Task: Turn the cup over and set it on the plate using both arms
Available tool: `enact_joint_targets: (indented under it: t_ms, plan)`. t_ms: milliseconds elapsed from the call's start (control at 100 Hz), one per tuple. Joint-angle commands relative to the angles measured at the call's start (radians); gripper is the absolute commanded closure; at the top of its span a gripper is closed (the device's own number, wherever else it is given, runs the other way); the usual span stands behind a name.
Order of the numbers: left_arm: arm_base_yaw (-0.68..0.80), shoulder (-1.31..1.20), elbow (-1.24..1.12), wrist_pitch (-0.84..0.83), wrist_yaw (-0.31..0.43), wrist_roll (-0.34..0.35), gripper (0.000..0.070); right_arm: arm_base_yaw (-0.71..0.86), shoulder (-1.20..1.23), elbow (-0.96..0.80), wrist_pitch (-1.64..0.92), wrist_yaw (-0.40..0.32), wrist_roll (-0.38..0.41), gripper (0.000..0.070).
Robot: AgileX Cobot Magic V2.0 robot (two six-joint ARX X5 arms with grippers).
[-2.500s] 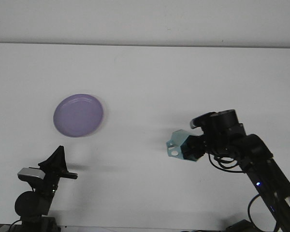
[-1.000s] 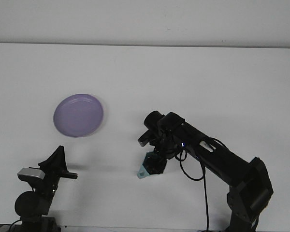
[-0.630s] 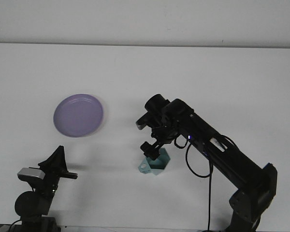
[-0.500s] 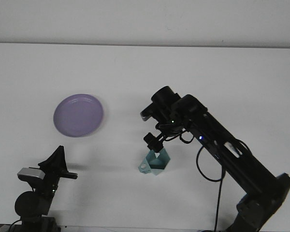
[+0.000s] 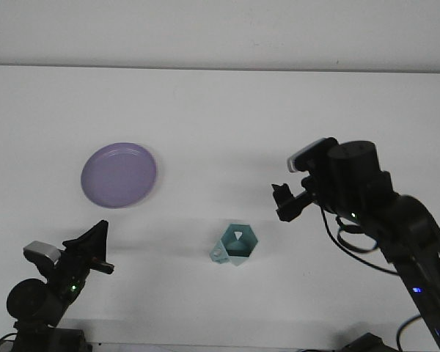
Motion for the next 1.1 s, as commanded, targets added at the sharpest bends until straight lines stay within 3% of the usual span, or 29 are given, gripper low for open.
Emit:
enact_joint_targets:
  t_ms: [0,150,230,360,400,430,520,560,730,820,900,940,1090]
  plan:
    - [-0.001,0.06,0.077,-0.011,0.037,-0.008,0.0688,-0.017,-0.105,-0.138,0.122,0.002,0.023,0.0152]
    - [-0.026,0.246,0.238,-0.074,0.134,0.039,0.0687,-0.074,-0.354,-0.456,0.356,0.058,0.047,0.0171]
    - [-0.06,0.357,0.322,-0.15,0.179,0.108,0.0688,-0.095,-0.47,-0.598,0.43,0.112,0.043,0.0178]
    - [-0.153,0.547,0.461,-0.31,0.208,0.214,0.0681,-0.117,-0.63,-0.797,0.544,0.136,0.047,0.0178]
    - [-0.188,0.604,0.503,-0.354,0.208,0.241,0.0658,-0.123,-0.674,-0.846,0.575,0.142,0.047,0.0178]
    - [-0.222,0.654,0.54,-0.388,0.208,0.262,0.0594,-0.126,-0.709,-0.883,0.592,0.152,0.048,0.0178]
    - [-0.294,0.77,0.628,-0.451,0.207,0.277,0.0401,-0.13,-0.777,-0.947,0.602,0.187,0.049,0.0178]
    - [-0.325,0.824,0.671,-0.478,0.207,0.279,0.0354,-0.13,-0.8,-0.968,0.601,0.201,0.048,0.0178]
    - [-0.447,1.049,0.869,-0.613,0.198,0.357,0.0352,-0.13,-0.859,-0.988,0.599,0.218,0.051,0.0178]
    - [-0.511,1.165,0.984,-0.698,0.112,0.368,0.0342,-0.13,-0.874,-0.988,0.598,0.217,0.053,0.0178]
    - [-0.551,1.264,1.084,-0.781,0.053,0.388,0.0261,-0.13,-0.881,-0.988,0.597,0.217,0.06,0.0178]
    - [-0.566,1.312,1.131,-0.815,0.048,0.395,0.0233,-0.13,-0.885,-0.988,0.596,0.217,0.063,0.0178]
    - [-0.619,1.456,1.262,-0.887,0.048,0.415,0.0233,-0.13,-0.886,-0.988,0.596,0.217,0.063,0.0178]
